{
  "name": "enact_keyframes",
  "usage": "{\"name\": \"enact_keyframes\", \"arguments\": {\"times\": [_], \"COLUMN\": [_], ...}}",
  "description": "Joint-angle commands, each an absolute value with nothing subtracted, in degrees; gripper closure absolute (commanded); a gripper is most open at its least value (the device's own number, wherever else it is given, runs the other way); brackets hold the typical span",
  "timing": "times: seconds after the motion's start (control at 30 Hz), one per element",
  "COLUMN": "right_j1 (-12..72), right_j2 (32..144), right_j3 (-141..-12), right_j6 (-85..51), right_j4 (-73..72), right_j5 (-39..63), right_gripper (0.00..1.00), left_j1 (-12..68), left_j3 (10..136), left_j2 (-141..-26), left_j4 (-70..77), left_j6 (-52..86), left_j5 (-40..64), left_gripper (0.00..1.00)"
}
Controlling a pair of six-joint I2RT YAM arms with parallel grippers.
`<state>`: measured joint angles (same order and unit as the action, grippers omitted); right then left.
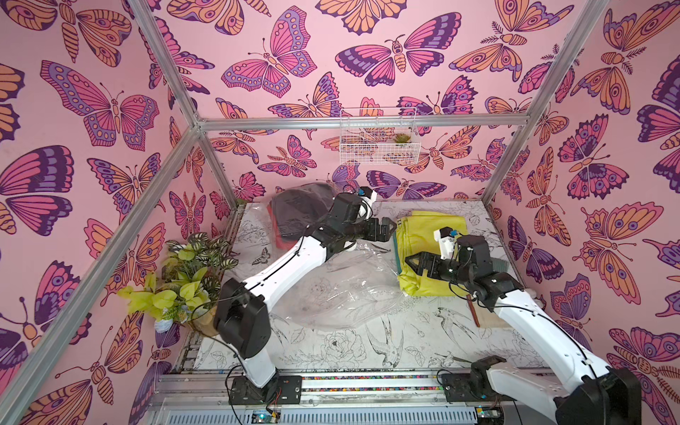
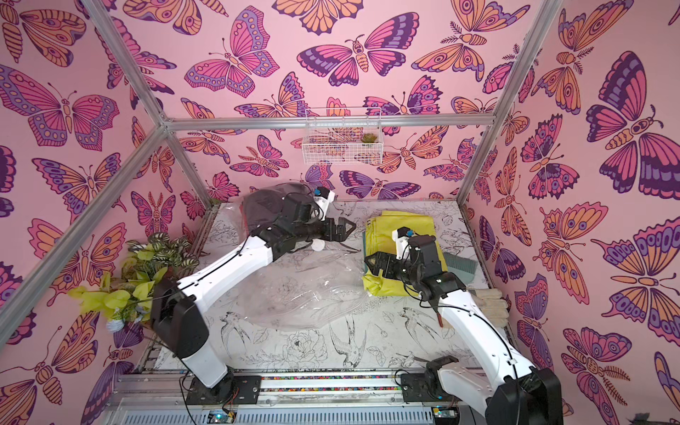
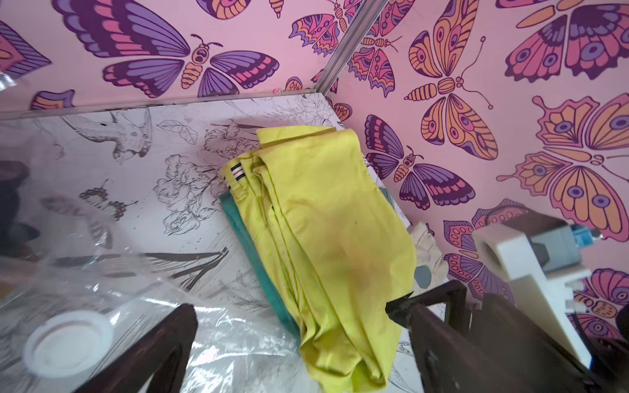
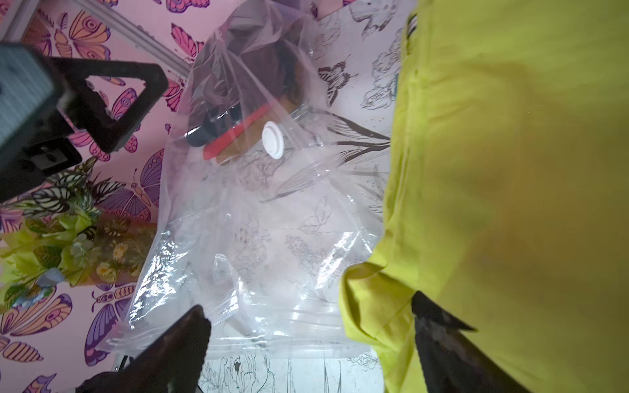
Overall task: Take the trousers out of the vacuum bag
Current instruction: Open the vacuum bag at the center of the board.
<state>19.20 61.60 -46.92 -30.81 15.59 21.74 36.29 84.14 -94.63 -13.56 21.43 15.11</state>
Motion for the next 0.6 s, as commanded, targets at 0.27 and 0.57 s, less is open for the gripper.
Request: {"name": "enact_keyframes", "arguments": {"times": [0.27,0.57], "right_j1": [30.95,34.86], "right_j2": [54.49,50.1], "right_j3": [-45.22,-40.12], "right_j6": [-36.0,-38.58], "right_j4": [15.53,15.51], "right_j5": [14.85,12.17], "right_gripper": [0.04,0.04], "left_j1": [41.57,52.95], "left_j3": [61.66,56.6], "left_j2": [-72.43,-70.89], "left_j4": [-33.41,-40.66], "left_j6": [10.02,12.69], "left_j5": [-1.2,-18.51], "left_gripper": [0.0,0.0]}}
